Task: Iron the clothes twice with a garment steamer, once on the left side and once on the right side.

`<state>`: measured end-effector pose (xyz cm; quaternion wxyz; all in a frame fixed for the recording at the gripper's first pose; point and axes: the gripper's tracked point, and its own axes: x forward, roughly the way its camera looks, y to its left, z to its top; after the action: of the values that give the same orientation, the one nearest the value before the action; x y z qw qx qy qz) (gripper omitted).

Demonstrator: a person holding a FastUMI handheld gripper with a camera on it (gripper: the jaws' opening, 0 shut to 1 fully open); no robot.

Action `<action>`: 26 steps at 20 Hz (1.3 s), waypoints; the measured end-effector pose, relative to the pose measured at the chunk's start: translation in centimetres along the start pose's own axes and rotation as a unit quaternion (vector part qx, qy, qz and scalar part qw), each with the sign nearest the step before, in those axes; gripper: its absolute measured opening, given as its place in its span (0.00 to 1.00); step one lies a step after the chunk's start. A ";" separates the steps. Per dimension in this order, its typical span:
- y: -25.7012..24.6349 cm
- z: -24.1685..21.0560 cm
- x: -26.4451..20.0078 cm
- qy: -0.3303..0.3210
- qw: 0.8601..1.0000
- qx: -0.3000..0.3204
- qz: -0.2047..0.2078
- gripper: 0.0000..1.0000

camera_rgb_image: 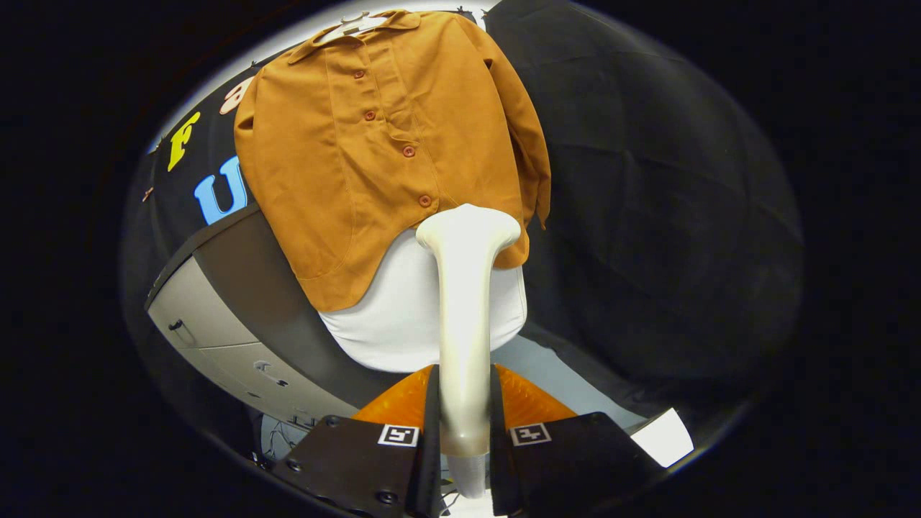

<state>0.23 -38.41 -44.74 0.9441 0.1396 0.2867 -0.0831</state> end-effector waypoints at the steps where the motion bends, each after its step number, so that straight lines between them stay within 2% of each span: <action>1: 0.2 -0.4 -0.3 0.003 1.000 0.004 -0.001 0.31; 6: 1.0 -1.7 -3.1 -0.005 1.000 0.002 -0.005 0.31; 10: 2.7 -0.3 -5.5 -0.025 1.000 0.001 -0.009 0.31; 16: 7.4 7.5 -8.2 -0.092 0.996 -0.001 0.011 0.31; 20: 11.2 14.0 -11.0 -0.153 0.988 -0.007 0.026 0.31; 26: 16.6 22.0 -14.8 -0.207 0.977 -0.026 0.036 0.31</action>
<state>3.44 -28.37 -15.27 0.9887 0.1049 0.0821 -0.0684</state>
